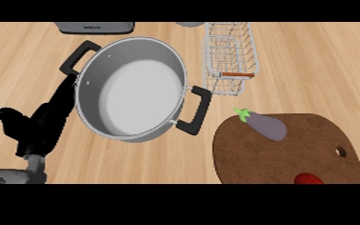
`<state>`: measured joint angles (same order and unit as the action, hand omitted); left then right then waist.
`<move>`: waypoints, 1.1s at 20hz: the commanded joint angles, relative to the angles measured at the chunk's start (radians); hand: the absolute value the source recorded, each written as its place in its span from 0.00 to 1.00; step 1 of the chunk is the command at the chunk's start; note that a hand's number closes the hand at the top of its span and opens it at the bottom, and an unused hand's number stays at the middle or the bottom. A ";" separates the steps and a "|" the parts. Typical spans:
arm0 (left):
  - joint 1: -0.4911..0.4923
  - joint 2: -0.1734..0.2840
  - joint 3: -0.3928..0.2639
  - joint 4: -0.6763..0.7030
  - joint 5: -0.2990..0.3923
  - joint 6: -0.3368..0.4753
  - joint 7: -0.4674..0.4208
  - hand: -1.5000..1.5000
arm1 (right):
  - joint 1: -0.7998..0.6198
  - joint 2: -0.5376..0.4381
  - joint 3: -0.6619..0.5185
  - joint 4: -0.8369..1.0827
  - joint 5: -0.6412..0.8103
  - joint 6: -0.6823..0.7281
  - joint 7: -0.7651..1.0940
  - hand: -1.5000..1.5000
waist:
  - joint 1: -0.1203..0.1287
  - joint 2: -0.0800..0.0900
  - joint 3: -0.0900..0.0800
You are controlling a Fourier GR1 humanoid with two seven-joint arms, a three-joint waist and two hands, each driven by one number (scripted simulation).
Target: Pick the tomato from the cutting board and place it in the tiered basket
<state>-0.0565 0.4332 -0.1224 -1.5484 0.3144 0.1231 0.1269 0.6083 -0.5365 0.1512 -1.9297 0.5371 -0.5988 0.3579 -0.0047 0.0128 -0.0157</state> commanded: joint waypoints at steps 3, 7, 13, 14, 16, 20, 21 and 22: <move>0.000 -0.005 -0.017 -0.020 -0.004 -0.010 0.010 0.50 | 0.084 -0.132 0.065 -0.224 0.077 0.288 0.348 0.00 | 0.029 0.001 0.002; -0.020 -0.027 -0.032 -0.004 -0.020 0.004 0.028 0.50 | -0.027 -0.127 0.098 -0.398 0.146 0.449 0.670 0.00 | 0.029 -0.002 0.010; -0.011 -0.032 -0.020 -0.029 -0.011 -0.025 0.039 0.50 | -0.324 0.045 0.240 -0.288 0.307 0.569 0.933 0.00 | 0.028 -0.009 0.014; -0.013 -0.062 -0.027 0.037 -0.035 -0.014 -0.020 0.50 | -0.357 0.047 0.227 -0.284 0.289 0.622 0.971 0.00 | 0.029 -0.005 0.013; -0.034 -0.043 -0.027 -0.024 -0.048 0.017 0.070 0.50 | -0.343 0.100 0.226 -0.192 0.320 0.577 0.925 0.00 | 0.018 -0.010 0.015; -0.019 -0.010 0.038 0.034 -0.009 -0.063 0.010 0.50 | -0.352 0.174 0.243 -0.089 0.374 0.575 0.898 0.00 | 0.013 -0.010 0.015; 0.011 -0.024 0.025 -0.053 -0.012 -0.035 0.052 0.50 | -0.326 0.162 0.211 -0.164 0.356 0.612 0.912 0.00 | 0.010 -0.014 0.015; -0.008 -0.059 0.005 -0.018 -0.029 -0.022 0.046 0.50 | -0.421 0.195 0.198 -0.054 0.355 0.617 0.885 0.00 | 0.013 -0.011 0.016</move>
<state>-0.0728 0.4006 -0.1110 -1.5557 0.2949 0.0967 0.1634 0.2820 -0.4057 0.3622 -2.0803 0.8749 -0.0349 1.1273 0.0110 0.0022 -0.0011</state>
